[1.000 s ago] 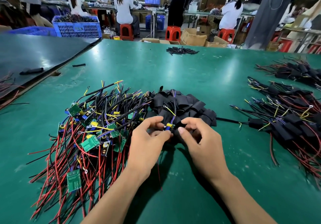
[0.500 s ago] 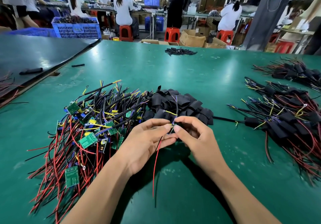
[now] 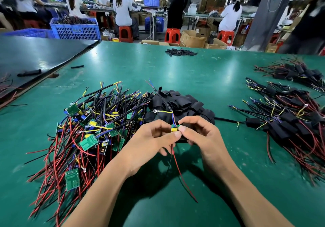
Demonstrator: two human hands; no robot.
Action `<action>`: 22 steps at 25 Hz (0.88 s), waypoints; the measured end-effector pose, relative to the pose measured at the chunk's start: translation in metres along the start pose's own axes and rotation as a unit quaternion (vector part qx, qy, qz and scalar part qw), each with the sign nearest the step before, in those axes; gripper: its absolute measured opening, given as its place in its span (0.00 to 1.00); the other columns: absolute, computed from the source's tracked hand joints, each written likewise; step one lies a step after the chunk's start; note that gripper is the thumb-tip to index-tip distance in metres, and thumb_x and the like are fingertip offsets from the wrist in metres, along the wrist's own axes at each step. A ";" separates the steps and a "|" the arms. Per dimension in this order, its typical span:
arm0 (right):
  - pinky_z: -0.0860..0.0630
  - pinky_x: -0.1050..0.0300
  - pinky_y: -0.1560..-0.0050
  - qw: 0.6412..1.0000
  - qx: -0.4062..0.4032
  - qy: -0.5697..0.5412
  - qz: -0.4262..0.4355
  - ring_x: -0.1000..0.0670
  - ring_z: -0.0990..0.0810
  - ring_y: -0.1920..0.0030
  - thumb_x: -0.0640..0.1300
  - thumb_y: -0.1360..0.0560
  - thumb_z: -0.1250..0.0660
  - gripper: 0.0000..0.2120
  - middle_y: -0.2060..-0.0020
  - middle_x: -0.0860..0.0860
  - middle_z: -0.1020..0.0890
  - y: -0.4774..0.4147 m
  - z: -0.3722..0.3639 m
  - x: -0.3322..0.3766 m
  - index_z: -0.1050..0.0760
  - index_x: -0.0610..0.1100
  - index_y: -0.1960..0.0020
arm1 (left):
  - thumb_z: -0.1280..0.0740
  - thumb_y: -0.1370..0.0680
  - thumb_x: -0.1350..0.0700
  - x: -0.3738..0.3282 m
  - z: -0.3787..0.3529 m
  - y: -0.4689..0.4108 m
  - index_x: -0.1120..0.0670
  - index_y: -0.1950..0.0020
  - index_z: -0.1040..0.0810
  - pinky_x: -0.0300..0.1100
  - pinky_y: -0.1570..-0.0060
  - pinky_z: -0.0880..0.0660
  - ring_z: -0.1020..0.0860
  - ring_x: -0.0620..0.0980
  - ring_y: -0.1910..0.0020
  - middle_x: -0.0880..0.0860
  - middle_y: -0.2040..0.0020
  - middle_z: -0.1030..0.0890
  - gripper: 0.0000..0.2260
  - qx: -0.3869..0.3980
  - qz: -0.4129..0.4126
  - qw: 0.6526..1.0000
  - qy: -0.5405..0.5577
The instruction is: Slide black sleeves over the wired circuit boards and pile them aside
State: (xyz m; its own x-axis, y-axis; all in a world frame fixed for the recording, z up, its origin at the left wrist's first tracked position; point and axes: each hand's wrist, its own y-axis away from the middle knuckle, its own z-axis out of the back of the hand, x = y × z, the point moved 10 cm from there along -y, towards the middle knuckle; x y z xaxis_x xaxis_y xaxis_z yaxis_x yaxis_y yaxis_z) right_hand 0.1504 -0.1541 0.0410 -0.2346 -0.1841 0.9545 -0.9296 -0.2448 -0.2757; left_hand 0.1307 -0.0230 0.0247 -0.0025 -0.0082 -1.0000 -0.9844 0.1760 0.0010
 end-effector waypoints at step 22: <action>0.30 0.63 0.72 0.970 -0.214 -0.093 -0.070 0.53 0.25 0.73 0.34 0.24 0.31 0.09 0.67 0.50 0.18 -0.007 0.070 -0.027 0.20 0.45 0.48 | 0.33 0.20 0.61 -0.009 0.055 0.010 0.59 0.44 0.33 0.44 0.62 0.18 0.15 0.61 0.64 0.64 0.61 0.18 0.10 -0.273 -0.108 0.929 0.227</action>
State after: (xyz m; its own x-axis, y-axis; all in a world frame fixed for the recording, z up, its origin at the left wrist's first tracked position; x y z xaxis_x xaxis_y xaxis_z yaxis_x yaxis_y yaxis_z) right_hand 0.1834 -0.2137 0.0092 -0.0797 -0.3557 0.9312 -0.9907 0.1314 -0.0346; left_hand 0.1307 0.0333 0.0331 0.2532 -0.4206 -0.8712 -0.9128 -0.4022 -0.0711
